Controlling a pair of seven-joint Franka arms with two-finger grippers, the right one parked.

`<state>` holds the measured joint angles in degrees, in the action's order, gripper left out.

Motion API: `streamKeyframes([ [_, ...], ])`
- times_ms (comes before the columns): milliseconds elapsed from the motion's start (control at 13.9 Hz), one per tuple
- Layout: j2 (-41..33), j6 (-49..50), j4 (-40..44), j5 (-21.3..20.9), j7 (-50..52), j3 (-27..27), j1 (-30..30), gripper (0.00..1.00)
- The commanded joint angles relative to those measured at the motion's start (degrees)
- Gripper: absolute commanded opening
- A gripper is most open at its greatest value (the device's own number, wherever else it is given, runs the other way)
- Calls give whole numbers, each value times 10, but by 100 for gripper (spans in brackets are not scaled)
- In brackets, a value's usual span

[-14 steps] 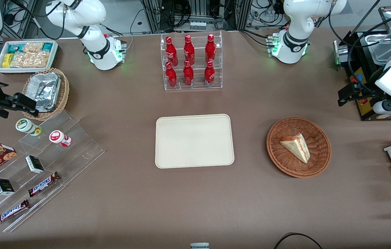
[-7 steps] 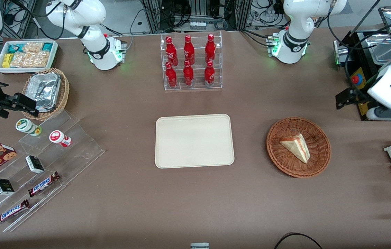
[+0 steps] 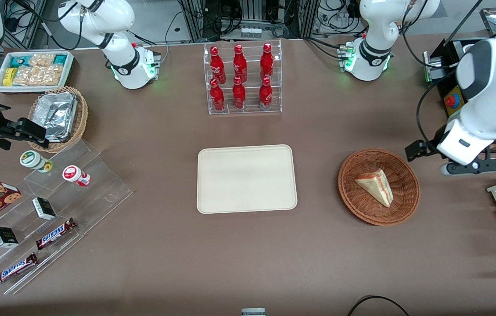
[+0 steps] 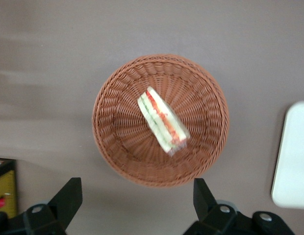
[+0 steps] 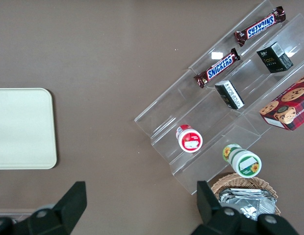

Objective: Place sandwich from basket to tray
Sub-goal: 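Lower the open left gripper over the wrapped sandwich in the basket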

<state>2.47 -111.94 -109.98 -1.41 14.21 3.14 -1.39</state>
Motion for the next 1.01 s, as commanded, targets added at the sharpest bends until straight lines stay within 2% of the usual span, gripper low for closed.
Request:
streamKeyframes([
  [0,-20,-87,-79,-11,98,0,-7,100],
  [288,-14,-199,-152,-11,229,9,-9,100],
  [576,24,-245,-161,-11,302,26,-11,100],
  [936,60,-269,-165,-11,311,28,-10,100],
])
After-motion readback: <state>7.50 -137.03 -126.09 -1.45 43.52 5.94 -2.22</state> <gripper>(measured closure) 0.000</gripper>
